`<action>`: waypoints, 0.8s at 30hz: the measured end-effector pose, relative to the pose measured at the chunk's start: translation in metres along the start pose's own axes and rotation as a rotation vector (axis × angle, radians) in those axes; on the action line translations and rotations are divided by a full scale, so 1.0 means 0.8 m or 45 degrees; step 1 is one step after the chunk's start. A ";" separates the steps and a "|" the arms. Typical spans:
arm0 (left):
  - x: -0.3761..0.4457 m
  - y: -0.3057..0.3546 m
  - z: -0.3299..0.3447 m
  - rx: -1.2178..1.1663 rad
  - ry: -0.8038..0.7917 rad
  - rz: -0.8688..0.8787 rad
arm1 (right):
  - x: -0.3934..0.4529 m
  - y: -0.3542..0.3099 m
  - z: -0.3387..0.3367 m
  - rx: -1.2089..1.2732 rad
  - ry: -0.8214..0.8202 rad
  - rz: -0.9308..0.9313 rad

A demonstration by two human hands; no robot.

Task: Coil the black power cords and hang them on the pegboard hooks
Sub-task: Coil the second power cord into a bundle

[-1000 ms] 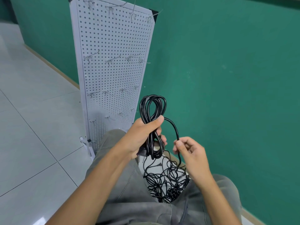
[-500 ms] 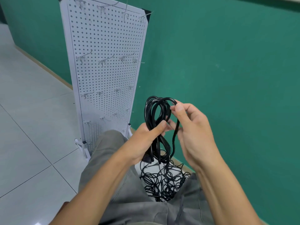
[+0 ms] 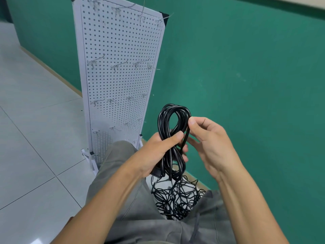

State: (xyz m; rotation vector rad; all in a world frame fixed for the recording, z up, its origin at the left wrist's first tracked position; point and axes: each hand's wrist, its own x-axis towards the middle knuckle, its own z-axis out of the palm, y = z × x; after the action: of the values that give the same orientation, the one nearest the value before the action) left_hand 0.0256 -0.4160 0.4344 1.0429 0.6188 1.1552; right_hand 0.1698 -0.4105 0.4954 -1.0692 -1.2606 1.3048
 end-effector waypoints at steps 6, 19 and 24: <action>0.002 0.001 -0.010 -0.056 -0.044 -0.205 | 0.017 0.018 -0.003 0.186 -0.173 0.194; 0.009 0.017 -0.032 -0.408 0.399 0.058 | 0.005 0.112 -0.005 -0.267 -0.567 0.468; 0.012 0.029 -0.055 -0.435 0.739 0.229 | -0.007 0.129 -0.023 -0.486 -0.542 0.417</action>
State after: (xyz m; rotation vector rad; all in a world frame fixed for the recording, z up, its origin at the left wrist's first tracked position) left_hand -0.0185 -0.3913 0.4380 0.4697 0.7511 1.6760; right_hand 0.1808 -0.4106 0.3911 -1.3525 -1.7577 1.6399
